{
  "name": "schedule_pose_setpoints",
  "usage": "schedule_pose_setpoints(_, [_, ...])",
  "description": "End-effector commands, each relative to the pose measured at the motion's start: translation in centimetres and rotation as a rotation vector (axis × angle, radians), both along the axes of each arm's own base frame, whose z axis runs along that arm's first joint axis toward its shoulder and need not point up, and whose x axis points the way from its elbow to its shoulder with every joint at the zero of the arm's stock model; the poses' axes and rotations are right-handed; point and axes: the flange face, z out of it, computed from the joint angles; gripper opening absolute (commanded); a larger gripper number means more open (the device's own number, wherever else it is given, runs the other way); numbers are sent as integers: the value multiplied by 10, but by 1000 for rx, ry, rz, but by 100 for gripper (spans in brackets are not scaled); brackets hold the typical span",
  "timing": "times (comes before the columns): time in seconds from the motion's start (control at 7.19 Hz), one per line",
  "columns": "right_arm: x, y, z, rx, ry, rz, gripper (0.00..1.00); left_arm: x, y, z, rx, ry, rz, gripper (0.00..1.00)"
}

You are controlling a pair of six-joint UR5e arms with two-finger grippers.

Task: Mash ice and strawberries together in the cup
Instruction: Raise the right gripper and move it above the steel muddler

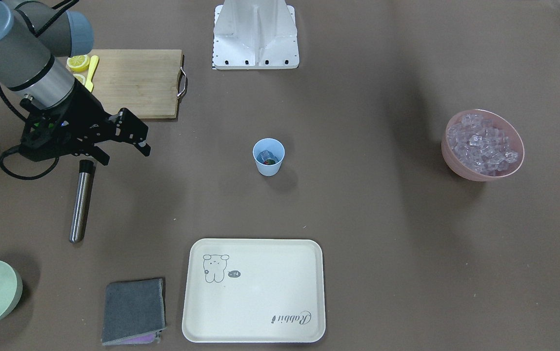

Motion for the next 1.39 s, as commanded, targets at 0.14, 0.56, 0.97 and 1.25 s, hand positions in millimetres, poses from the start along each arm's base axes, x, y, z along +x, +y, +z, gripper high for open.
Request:
schedule_pose_setpoints(0.14, [69,-49,67,18,249,-99,99,4,2,-5,7,33,24,97])
schedule_pose_setpoints(0.56, [64,-72,123,2,306,-178,100,6,27,-7,8,40,30,97])
schedule_pose_setpoints(0.97, [60,-78,135,-21,313,-186,99,7,35,-8,17,35,28,97])
schedule_pose_setpoints(1.25, [52,-85,141,-22,325,-200,99,6,37,-6,12,35,26,97])
